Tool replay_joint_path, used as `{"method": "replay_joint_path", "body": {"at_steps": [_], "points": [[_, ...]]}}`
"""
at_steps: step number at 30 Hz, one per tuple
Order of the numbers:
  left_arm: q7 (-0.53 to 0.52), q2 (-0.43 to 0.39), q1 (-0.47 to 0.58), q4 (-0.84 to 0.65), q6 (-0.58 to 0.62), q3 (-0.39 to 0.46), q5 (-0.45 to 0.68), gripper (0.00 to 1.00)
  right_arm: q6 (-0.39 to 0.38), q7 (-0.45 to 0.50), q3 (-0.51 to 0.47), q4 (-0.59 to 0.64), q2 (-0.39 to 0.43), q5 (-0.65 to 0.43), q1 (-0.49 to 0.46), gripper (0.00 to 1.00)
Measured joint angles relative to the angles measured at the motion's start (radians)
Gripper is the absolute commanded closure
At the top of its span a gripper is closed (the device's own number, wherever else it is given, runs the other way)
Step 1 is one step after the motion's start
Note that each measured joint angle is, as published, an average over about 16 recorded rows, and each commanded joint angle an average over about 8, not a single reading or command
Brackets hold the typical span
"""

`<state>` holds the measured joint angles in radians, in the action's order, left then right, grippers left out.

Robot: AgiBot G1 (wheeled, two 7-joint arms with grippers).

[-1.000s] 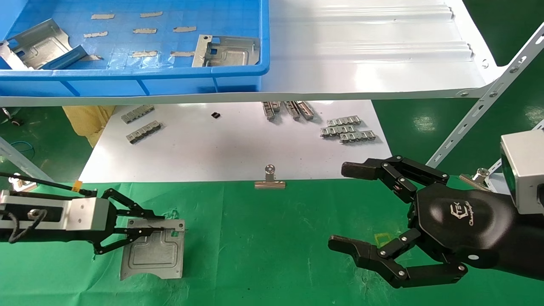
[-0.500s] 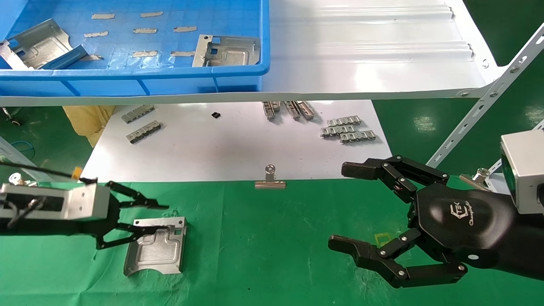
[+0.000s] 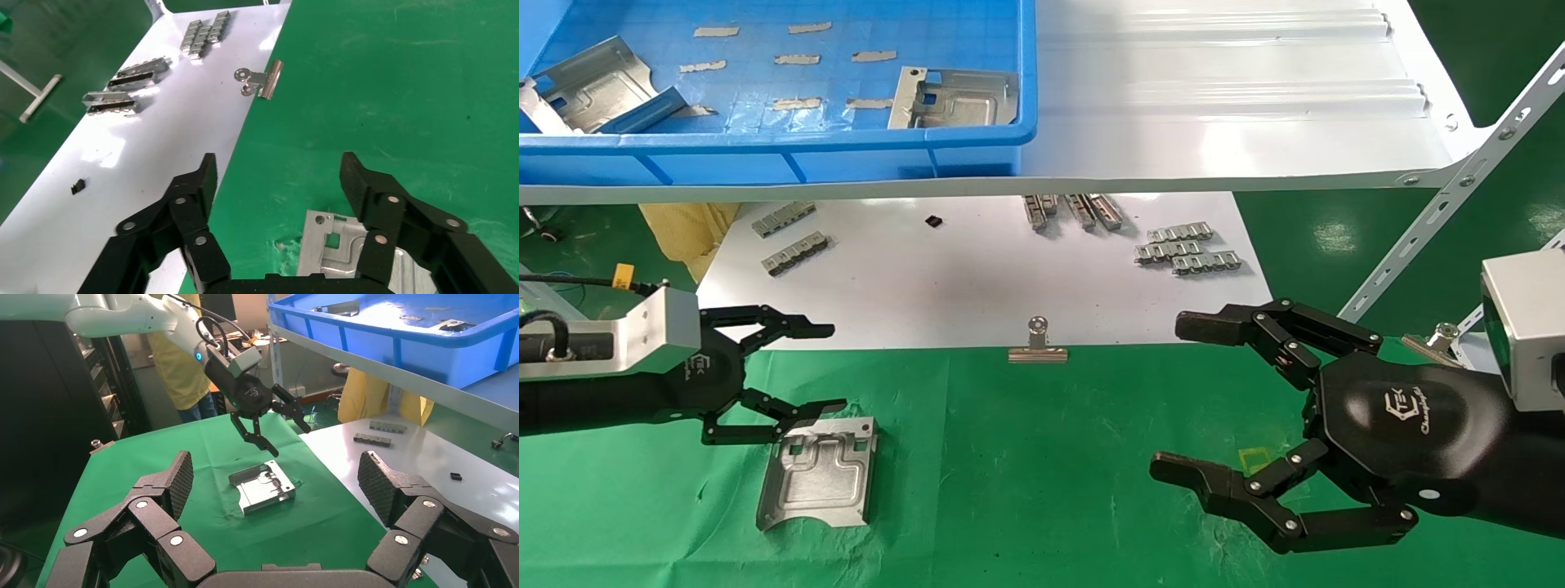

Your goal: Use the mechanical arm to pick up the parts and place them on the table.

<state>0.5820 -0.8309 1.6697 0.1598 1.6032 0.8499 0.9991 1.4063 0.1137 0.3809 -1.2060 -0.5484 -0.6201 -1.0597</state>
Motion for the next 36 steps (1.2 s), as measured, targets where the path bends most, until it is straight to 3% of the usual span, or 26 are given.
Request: {"method": "replay_joint_path", "body": {"at_steps": [9, 36], "points": [[-0.055, 0.016, -0.043, 0.09, -0.009, -0.043, -0.014, 0.0, 0.0, 0.0, 0.0, 0.0, 0.0, 0.0, 0.0, 0.0], [-0.403, 0.115, -0.312, 0.594, -0.057, -0.3, -0.138, 0.0, 0.0, 0.0, 0.0, 0.0, 0.0, 0.0, 0.0, 0.0]]}}
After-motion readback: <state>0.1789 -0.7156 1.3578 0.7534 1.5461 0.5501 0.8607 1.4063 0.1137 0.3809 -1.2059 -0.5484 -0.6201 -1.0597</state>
